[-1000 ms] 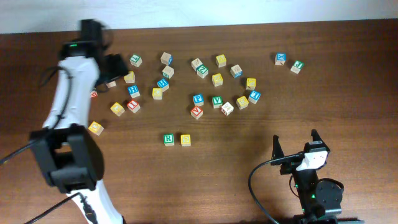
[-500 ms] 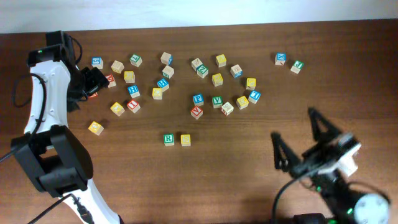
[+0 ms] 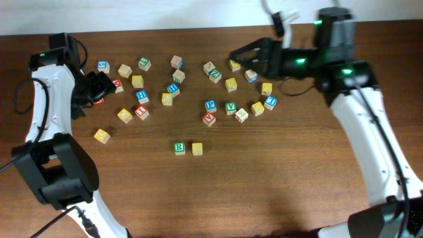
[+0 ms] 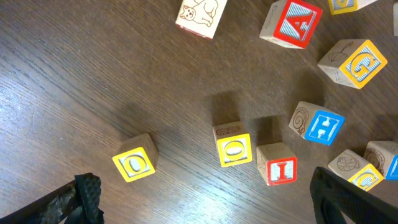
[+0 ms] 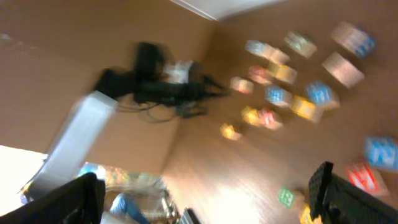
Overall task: Spell out RSS
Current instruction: 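Move the right gripper to a second yellow S block and grasp it, then carry the S block and place it right of the first S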
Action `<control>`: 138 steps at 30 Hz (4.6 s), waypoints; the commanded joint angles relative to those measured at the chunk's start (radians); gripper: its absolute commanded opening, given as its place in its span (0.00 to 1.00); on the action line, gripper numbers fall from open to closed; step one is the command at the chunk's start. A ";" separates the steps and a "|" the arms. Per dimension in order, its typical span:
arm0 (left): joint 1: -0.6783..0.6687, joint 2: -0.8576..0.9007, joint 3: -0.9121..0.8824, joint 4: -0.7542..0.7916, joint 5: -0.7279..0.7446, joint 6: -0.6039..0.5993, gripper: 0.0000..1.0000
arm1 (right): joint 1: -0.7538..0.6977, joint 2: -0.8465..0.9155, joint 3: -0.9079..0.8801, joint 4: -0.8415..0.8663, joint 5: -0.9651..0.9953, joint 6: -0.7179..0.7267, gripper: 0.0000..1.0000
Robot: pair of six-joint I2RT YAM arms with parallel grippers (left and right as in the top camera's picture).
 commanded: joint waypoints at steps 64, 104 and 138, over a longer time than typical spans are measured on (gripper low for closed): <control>0.005 0.007 0.001 0.000 0.000 -0.011 0.99 | 0.236 0.719 0.259 -0.128 0.934 0.080 0.43; 0.005 0.007 0.001 0.000 0.000 -0.011 0.99 | 0.229 0.732 0.259 -0.093 1.052 0.476 0.27; 0.005 0.007 0.001 0.000 0.000 -0.011 0.99 | 0.568 0.299 -0.360 -0.017 0.994 0.105 0.24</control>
